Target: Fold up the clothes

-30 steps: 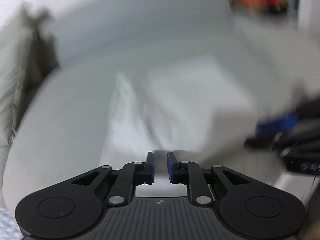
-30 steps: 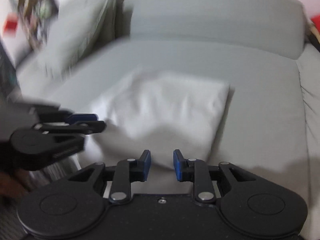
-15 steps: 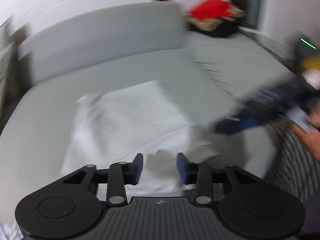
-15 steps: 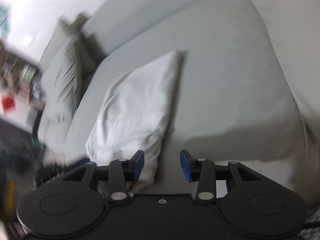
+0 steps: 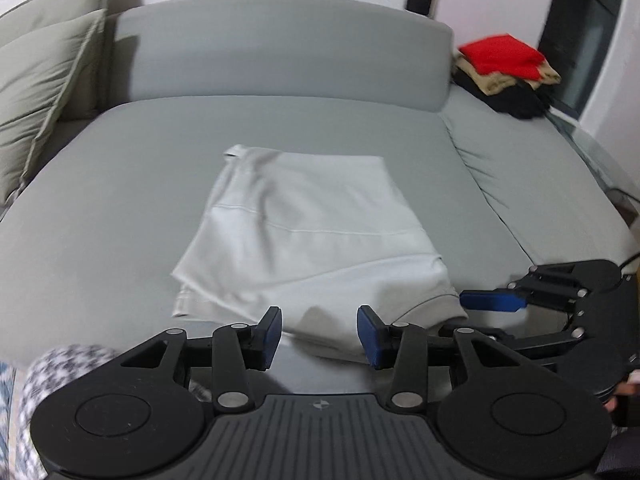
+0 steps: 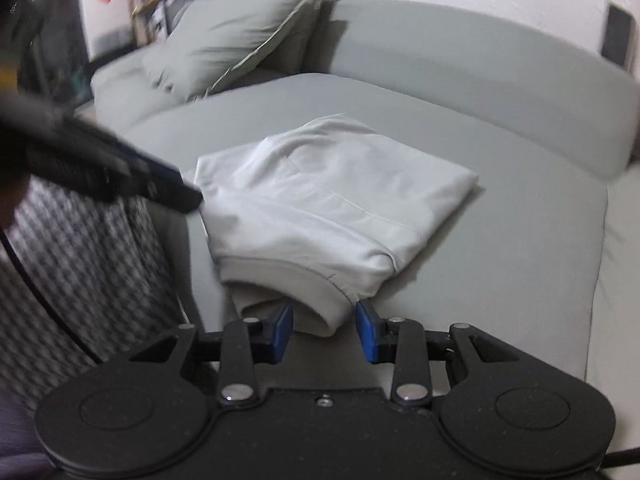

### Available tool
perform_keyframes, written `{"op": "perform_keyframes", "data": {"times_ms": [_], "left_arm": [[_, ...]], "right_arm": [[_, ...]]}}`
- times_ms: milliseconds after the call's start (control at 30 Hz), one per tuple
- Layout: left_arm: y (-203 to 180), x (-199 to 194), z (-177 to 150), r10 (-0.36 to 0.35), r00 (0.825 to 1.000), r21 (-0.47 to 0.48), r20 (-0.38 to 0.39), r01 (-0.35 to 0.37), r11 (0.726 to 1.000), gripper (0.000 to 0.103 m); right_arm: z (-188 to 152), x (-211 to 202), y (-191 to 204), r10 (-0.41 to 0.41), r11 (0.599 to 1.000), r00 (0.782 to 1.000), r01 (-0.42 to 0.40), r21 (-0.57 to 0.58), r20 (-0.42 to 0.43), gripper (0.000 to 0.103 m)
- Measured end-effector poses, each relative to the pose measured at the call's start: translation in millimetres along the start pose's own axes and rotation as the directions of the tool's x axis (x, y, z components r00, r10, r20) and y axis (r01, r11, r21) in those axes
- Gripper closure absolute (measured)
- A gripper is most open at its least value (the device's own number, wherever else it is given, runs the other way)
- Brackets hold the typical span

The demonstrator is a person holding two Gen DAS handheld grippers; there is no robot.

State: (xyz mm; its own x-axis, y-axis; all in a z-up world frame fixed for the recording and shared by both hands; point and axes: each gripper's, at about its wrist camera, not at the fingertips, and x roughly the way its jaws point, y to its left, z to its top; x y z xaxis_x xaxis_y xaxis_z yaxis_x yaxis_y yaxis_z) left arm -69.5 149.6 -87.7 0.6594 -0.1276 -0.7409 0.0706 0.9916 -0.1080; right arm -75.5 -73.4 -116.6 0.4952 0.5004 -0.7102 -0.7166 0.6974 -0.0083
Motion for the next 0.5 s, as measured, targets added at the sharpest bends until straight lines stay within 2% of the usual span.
{"op": "perform_keyframes", "data": {"times_ms": [33, 133, 300, 400, 500], "left_arm": [[1, -3, 0, 0.004, 1.000, -0.007, 0.002, -0.004, 1.000, 0.061], [3, -7, -1, 0.009, 1.000, -0.021, 0.008, -0.009, 1.000, 0.061], [10, -9, -6, 0.026, 1.000, -0.028, -0.005, -0.026, 0.999, 0.062], [12, -9, -6, 0.030, 0.999, -0.027, -0.013, -0.030, 0.999, 0.061], [17, -9, -5, 0.047, 0.999, -0.014, -0.006, -0.047, 0.999, 0.061]], "right_arm": [[1, -3, 2, -0.018, 1.000, 1.000, 0.018, -0.013, 0.013, 0.101], [3, -11, 12, -0.045, 0.997, 0.998, 0.046, -0.055, 0.033, 0.102], [-9, -6, 25, -0.033, 0.992, 0.999, 0.029, -0.125, -0.033, 0.102], [-10, -7, 13, 0.084, 0.996, 0.989, -0.088, -0.031, -0.122, 0.101], [-12, -26, -4, 0.135, 0.990, 0.986, -0.130, 0.062, -0.094, 0.095]]}}
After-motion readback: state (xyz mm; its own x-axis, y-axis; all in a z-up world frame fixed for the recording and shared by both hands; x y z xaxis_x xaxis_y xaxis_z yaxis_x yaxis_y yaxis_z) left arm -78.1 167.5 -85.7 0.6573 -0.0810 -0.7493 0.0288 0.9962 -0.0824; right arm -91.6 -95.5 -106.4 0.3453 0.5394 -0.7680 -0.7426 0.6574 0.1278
